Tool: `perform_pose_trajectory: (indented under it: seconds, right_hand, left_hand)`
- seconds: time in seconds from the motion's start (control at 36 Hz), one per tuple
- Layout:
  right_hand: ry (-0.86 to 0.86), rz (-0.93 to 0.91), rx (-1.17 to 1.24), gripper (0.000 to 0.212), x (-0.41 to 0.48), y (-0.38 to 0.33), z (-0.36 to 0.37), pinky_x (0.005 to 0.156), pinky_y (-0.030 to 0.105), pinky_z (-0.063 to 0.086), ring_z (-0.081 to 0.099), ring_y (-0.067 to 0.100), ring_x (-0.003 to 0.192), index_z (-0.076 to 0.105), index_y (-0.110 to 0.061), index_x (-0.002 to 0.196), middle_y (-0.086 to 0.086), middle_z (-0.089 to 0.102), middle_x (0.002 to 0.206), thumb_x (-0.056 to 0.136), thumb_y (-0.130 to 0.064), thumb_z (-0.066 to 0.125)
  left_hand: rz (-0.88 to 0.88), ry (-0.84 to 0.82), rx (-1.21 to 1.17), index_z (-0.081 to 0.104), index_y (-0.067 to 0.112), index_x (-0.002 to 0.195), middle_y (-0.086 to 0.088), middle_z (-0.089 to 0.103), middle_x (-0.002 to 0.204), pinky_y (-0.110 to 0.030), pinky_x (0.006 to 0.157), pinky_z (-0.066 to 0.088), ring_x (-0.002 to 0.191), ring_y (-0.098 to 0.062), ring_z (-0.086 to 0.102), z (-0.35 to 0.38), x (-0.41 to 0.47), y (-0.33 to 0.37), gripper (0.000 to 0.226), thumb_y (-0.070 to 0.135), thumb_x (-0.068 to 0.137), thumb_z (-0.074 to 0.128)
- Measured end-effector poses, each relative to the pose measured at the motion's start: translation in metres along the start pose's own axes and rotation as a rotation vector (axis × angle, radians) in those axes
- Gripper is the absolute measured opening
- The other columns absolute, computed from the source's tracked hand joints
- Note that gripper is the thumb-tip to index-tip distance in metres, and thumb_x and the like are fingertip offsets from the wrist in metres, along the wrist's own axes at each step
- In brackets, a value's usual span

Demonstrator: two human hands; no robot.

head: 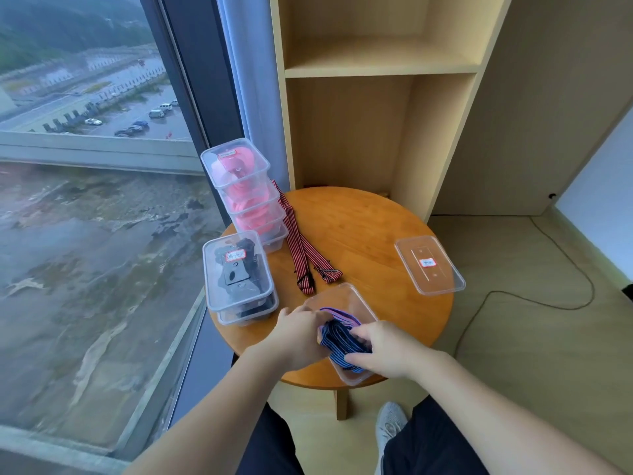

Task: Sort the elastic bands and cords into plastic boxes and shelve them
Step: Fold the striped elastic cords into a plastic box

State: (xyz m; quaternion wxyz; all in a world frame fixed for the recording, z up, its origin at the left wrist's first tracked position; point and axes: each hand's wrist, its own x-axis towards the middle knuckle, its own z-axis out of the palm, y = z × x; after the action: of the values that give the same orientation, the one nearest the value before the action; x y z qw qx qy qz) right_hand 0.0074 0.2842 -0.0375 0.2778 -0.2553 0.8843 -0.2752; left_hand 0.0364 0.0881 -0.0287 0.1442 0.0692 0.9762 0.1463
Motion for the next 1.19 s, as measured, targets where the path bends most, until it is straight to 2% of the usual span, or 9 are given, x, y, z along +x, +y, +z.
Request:
perform_pose_trajectory:
  seconds: [0.22,0.31,0.39,0.53,0.69,0.81,0.94,1.06,1.19]
  right_hand:
    - [-0.033,-0.002,-0.254,0.031,0.008,0.007,-0.002,0.078,0.03,0.048,0.057,0.016,0.093,0.06,-0.026,0.114,-0.003,0.061,0.102,0.092,-0.046,0.055]
    - [-0.032,0.011,-0.306,0.031,0.008,0.01,-0.004,0.086,0.033,0.047,0.052,0.019,0.098,0.059,-0.027,0.116,0.0,0.048,0.101,0.092,-0.046,0.053]
    - [-0.045,0.031,-0.383,0.032,0.009,0.011,-0.005,0.093,0.038,0.046,0.05,0.026,0.109,0.059,-0.024,0.115,0.005,0.049,0.107,0.093,-0.045,0.052]
    - [-0.059,0.046,-0.466,0.031,0.009,0.011,-0.005,0.095,0.038,0.038,0.043,0.029,0.113,0.06,-0.022,0.112,0.008,0.049,0.114,0.093,-0.045,0.051]
    - [-0.073,-0.002,-0.536,0.033,0.01,0.012,-0.007,0.1,0.04,0.039,0.041,0.027,0.114,0.058,-0.021,0.114,0.008,0.05,0.115,0.093,-0.046,0.049]
    - [-0.071,-0.062,-0.591,0.03,0.011,0.011,-0.009,0.102,0.038,0.035,0.043,0.024,0.113,0.058,-0.018,0.109,0.007,0.055,0.111,0.093,-0.043,0.049]
    - [-0.04,-0.106,-0.649,0.033,0.011,0.01,-0.009,0.1,0.036,0.032,0.045,0.023,0.11,0.059,-0.014,0.108,0.008,0.06,0.108,0.093,-0.042,0.05]
    - [-0.021,-0.124,-0.662,0.033,0.012,0.009,-0.011,0.096,0.035,0.033,0.045,0.021,0.105,0.061,-0.016,0.102,0.005,0.06,0.102,0.09,-0.045,0.051]
    - [-0.015,-0.099,-0.639,0.031,0.014,0.005,-0.012,0.084,0.031,0.035,0.039,0.02,0.09,0.061,-0.018,0.092,0.004,0.056,0.097,0.083,-0.047,0.056]
  left_hand:
    - [0.092,-0.015,-0.02,0.051,0.026,0.138,0.003,0.065,0.123,-0.033,0.089,0.045,0.108,-0.021,0.055,-0.002,0.007,-0.001,0.053,0.038,0.088,0.065]
    - [0.073,-0.019,-0.026,0.047,0.027,0.141,0.002,0.065,0.125,-0.034,0.09,0.05,0.108,-0.021,0.059,0.001,0.01,0.0,0.053,0.038,0.092,0.062]
    - [0.05,-0.016,-0.002,0.045,0.028,0.143,0.001,0.063,0.127,-0.034,0.089,0.052,0.111,-0.021,0.059,0.008,0.013,0.002,0.053,0.038,0.094,0.059]
    - [0.025,0.001,0.049,0.049,0.029,0.139,0.001,0.064,0.125,-0.035,0.09,0.051,0.111,-0.022,0.058,0.016,0.02,0.006,0.05,0.038,0.092,0.061]
    - [0.012,-0.028,0.065,0.052,0.025,0.135,0.004,0.065,0.122,-0.04,0.1,0.039,0.113,-0.021,0.057,0.016,0.024,0.003,0.052,0.045,0.088,0.063]
    - [0.054,-0.083,0.183,0.048,0.021,0.13,0.001,0.064,0.116,-0.039,0.09,0.031,0.106,-0.023,0.054,0.011,0.028,0.009,0.051,0.049,0.088,0.059]
    - [0.065,-0.083,0.172,0.047,0.019,0.127,0.002,0.066,0.113,-0.043,0.098,0.026,0.101,-0.024,0.059,0.013,0.027,0.011,0.047,0.045,0.09,0.059]
    - [0.086,-0.099,0.114,0.046,0.017,0.128,0.001,0.066,0.114,-0.053,0.114,0.014,0.108,-0.024,0.059,0.012,0.025,0.008,0.047,0.04,0.089,0.061]
    - [0.094,-0.159,0.038,0.048,0.013,0.119,0.0,0.066,0.106,-0.063,0.114,0.006,0.103,-0.025,0.059,0.01,0.026,0.007,0.043,0.04,0.087,0.058]
